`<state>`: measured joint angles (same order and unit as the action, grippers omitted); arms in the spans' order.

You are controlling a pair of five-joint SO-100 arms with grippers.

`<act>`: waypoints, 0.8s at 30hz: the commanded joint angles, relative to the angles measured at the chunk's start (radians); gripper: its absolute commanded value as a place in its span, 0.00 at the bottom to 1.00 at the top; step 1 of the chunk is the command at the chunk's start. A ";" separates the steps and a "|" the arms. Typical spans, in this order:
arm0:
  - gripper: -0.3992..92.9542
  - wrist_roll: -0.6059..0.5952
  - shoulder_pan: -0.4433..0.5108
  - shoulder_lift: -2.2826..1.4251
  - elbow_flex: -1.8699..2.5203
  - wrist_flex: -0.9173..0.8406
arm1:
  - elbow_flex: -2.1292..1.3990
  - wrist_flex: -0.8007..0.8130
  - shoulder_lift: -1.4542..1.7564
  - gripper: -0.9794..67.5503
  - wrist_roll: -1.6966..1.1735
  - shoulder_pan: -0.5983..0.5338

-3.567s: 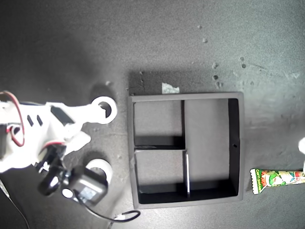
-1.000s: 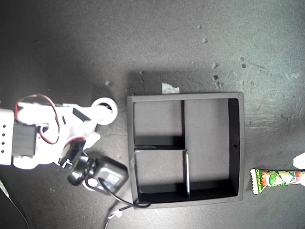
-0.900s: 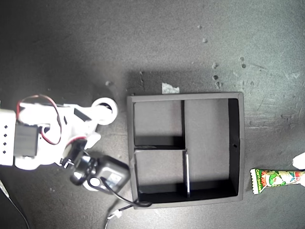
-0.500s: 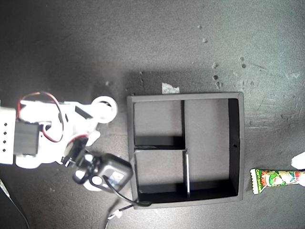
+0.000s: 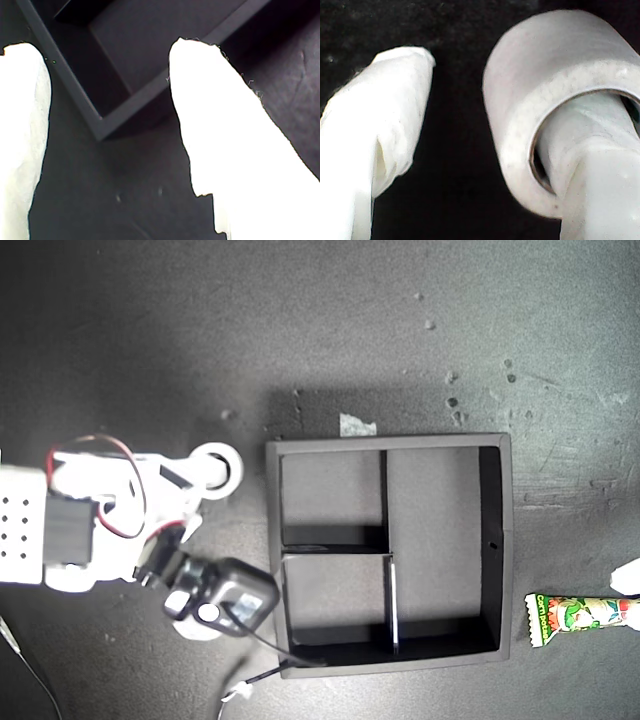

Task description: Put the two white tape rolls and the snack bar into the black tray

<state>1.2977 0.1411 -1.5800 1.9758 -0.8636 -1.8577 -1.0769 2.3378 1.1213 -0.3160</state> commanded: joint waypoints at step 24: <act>0.00 -0.081 -0.043 -0.270 -0.476 -0.385 | -0.373 -0.002 0.031 0.39 0.943 -0.468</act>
<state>1.2349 0.1074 -1.7886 1.5953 -1.2318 -2.1675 -1.0953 2.3393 1.9190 -0.7424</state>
